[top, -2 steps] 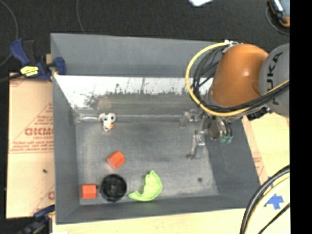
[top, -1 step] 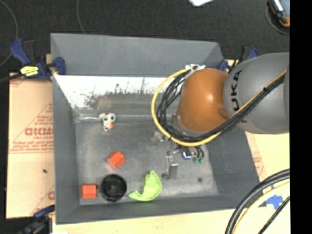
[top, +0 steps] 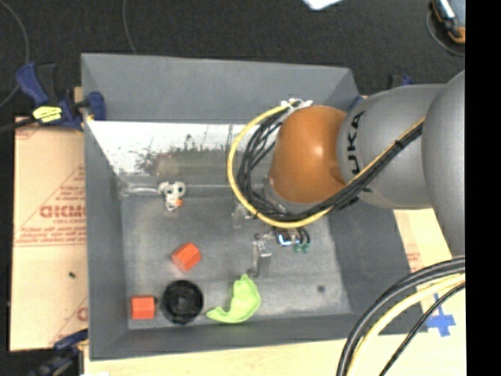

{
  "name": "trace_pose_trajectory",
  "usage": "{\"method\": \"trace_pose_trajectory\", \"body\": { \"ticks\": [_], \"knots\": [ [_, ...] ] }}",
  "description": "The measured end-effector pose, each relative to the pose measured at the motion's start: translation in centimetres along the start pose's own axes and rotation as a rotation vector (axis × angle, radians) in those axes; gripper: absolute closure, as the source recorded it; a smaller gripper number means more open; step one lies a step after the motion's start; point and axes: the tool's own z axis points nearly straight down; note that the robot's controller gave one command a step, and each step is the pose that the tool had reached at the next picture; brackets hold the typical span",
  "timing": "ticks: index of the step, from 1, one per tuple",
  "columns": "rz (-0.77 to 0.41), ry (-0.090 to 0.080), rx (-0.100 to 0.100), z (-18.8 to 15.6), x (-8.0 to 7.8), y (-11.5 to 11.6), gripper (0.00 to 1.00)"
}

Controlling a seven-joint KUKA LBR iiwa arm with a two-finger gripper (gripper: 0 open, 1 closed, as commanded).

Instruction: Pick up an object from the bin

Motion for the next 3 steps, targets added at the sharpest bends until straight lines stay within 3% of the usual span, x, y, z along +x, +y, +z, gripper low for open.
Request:
{"method": "trace_pose_trajectory", "body": {
  "ticks": [1,2,3],
  "knots": [
    [-0.168,0.011,-0.001,4.9,5.0,0.2,0.00],
    [-0.209,-0.006,0.001,5.5,3.9,-0.6,1.00],
    [-0.209,-0.006,0.001,5.5,3.9,-0.6,1.00]
  ]
}}
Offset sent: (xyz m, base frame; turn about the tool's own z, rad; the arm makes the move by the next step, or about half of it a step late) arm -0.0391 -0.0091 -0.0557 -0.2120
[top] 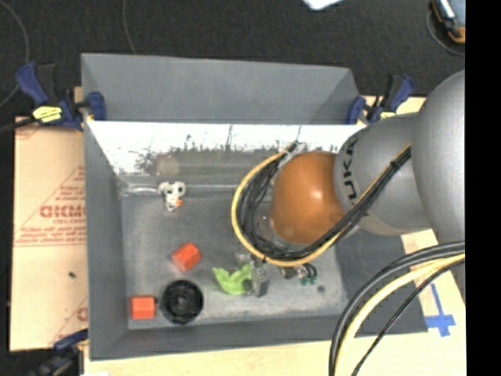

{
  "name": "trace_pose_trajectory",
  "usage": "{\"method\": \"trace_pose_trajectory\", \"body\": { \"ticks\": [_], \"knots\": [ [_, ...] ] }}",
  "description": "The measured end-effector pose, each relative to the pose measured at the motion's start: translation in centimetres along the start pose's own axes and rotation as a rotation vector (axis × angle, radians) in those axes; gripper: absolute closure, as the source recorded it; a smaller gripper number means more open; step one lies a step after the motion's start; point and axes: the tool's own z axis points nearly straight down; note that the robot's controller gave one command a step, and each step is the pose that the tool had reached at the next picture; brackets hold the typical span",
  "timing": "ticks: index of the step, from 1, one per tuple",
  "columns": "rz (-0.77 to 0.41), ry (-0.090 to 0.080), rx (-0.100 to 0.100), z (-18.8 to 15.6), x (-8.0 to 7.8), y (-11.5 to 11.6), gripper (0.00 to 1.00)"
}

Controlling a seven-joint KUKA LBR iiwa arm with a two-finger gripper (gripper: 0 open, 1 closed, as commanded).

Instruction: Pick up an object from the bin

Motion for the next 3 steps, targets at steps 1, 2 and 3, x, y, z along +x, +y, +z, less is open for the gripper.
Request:
{"method": "trace_pose_trajectory", "body": {
  "ticks": [1,2,3],
  "knots": [
    [0.006,0.004,-0.001,-9.7,0.2,0.4,1.00],
    [-0.004,-0.004,0.001,-13.2,-1.1,0.2,1.00],
    [-0.053,0.000,0.000,-30.1,-2.8,0.2,1.00]
  ]
}}
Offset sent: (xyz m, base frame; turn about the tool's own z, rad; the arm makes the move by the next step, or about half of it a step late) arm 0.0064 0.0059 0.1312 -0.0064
